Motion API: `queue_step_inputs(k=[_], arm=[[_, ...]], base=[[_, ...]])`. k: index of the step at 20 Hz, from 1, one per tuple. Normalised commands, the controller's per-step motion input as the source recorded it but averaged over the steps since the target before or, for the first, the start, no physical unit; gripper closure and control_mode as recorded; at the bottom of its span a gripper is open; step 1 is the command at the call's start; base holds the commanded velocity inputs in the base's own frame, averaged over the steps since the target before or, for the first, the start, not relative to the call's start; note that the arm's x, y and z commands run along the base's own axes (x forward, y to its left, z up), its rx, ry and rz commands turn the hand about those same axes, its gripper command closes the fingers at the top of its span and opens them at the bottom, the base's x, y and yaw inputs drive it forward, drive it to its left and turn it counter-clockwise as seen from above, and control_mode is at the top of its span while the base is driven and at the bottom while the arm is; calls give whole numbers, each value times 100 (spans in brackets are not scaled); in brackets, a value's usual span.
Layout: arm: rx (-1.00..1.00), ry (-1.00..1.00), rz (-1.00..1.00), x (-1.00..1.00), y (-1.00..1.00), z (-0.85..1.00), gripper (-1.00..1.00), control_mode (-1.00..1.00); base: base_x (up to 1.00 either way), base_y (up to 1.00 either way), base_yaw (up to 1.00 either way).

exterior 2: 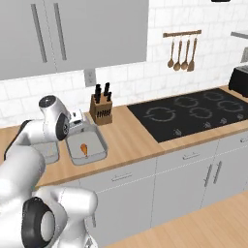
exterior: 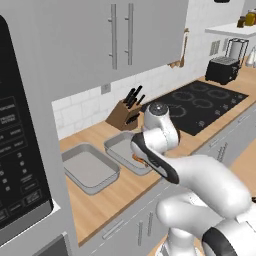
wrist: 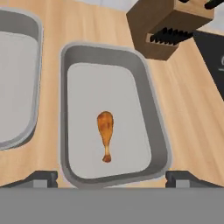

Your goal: Place one lime and one chicken drumstick in each tupperware on the nearby counter, to pack two identical lunches.

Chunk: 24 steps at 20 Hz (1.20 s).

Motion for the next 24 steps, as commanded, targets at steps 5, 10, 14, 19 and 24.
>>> queue_step_inputs(k=[5, 10, 14, 19, 24], arm=[[11, -3, -1, -100, -31, 88, -100, -100], [0, 0, 0, 0, 0, 0, -100, 100], [0, 0, 0, 0, 0, 0, -100, 100], [0, 0, 0, 0, 0, 0, -100, 100], [0, 0, 0, 0, 0, 0, -100, 100]], base=[[0, 0, 0], [-100, -55, 0], [-100, -9, 45], [-79, 0, 78], [-89, 10, 72]])
